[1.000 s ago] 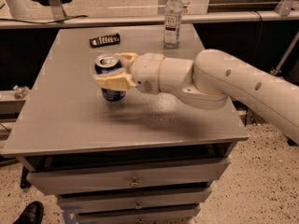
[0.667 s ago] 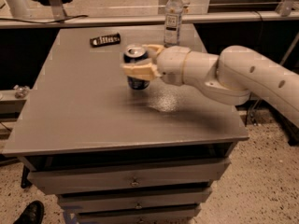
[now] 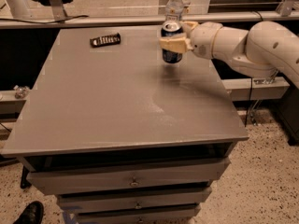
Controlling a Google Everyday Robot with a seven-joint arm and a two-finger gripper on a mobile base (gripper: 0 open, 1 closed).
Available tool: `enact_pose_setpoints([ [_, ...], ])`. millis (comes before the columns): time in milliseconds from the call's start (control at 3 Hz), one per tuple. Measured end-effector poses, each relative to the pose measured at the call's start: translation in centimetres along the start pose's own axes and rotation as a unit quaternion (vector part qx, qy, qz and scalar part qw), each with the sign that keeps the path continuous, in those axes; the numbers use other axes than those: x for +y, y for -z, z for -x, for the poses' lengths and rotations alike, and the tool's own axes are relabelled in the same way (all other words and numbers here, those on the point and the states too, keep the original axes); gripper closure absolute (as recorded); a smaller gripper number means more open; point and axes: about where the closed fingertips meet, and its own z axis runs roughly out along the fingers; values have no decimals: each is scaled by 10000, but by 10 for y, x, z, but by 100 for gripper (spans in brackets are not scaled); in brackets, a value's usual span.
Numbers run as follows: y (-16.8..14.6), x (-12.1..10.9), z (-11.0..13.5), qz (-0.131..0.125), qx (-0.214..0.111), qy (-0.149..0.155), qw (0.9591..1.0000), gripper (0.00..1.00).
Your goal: Move pepsi can near blue plastic bottle
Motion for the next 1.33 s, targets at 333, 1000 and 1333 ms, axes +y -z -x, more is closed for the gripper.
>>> enact_pose_setpoints([
  [333, -1, -57, -4, -237, 156, -44, 9996, 100],
  [1000, 0, -112, -30, -552, 173, -466, 9972, 100],
  [1333, -8, -114, -43, -529, 51, -759, 9957, 100],
])
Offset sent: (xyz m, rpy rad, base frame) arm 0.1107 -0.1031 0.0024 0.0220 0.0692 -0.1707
